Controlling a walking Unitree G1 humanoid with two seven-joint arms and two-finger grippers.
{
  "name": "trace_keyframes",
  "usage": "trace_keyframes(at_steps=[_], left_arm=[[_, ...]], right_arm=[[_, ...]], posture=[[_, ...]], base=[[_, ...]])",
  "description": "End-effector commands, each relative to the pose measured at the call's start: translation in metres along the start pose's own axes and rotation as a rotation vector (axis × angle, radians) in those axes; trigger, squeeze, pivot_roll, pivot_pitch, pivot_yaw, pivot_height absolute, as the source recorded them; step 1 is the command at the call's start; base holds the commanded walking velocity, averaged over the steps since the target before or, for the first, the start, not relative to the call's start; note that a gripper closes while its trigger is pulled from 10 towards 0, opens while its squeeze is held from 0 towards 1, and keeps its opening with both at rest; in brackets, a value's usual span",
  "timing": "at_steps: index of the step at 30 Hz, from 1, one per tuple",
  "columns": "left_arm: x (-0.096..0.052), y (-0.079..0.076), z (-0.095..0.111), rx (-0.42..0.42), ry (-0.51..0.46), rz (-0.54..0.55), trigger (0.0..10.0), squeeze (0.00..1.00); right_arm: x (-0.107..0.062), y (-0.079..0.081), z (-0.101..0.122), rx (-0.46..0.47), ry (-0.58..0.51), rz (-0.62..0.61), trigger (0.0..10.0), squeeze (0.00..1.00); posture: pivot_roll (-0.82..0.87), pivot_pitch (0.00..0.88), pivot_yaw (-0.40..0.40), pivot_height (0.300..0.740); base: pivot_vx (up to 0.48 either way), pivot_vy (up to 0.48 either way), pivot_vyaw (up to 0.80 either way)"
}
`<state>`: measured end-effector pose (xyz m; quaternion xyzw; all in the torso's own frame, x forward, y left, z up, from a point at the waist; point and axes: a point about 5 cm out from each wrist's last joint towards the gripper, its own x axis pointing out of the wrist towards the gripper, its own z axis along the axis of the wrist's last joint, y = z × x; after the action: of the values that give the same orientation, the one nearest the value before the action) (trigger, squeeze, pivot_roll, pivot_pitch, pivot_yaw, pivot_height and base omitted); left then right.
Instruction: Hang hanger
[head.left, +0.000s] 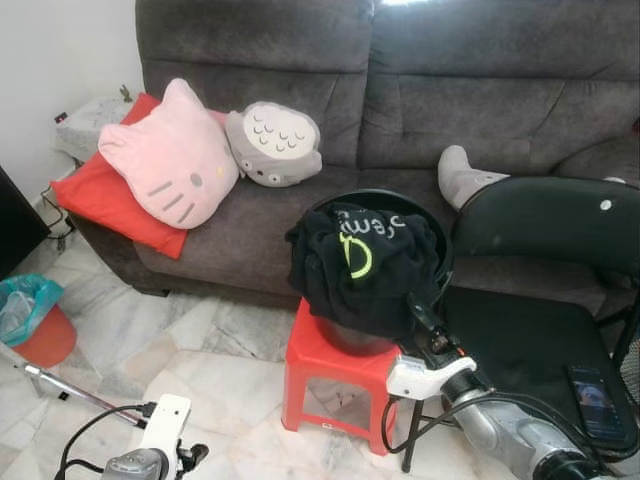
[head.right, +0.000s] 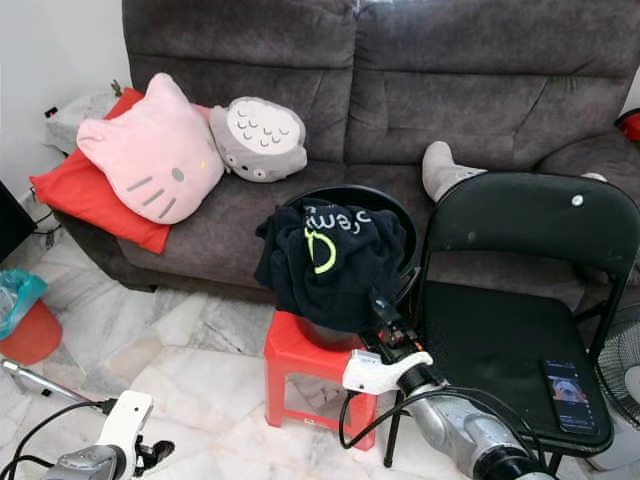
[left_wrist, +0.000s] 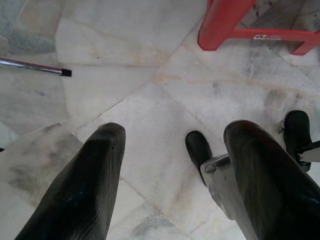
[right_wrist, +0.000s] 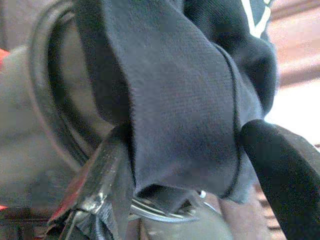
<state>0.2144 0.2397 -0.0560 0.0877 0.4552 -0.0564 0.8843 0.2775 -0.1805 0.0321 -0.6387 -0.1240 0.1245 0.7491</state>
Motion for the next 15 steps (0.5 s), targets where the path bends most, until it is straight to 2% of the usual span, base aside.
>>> trace_keyframes(at_steps=[1,5,15], left_arm=[[-0.001,0.004,0.002,0.015,-0.007,0.007,10.0,0.00],[-0.001,0.005,0.002,0.012,-0.010,0.010,10.0,0.00],[-0.001,0.005,0.002,0.012,-0.013,0.012,10.0,0.00]], right_arm=[[0.003,-0.003,-0.001,-0.026,-0.008,-0.018,10.0,0.00],[0.008,-0.012,-0.005,-0.066,-0.006,-0.093,10.0,0.00],[0.011,-0.018,-0.005,-0.070,-0.033,-0.141,10.0,0.00]], posture=[[-0.08,0.000,0.045,0.740],[-0.08,0.000,0.043,0.740],[-0.08,0.000,0.042,0.740]], base=[[0.000,0.000,0.00],[0.000,0.000,0.00],[0.000,0.000,0.00]])
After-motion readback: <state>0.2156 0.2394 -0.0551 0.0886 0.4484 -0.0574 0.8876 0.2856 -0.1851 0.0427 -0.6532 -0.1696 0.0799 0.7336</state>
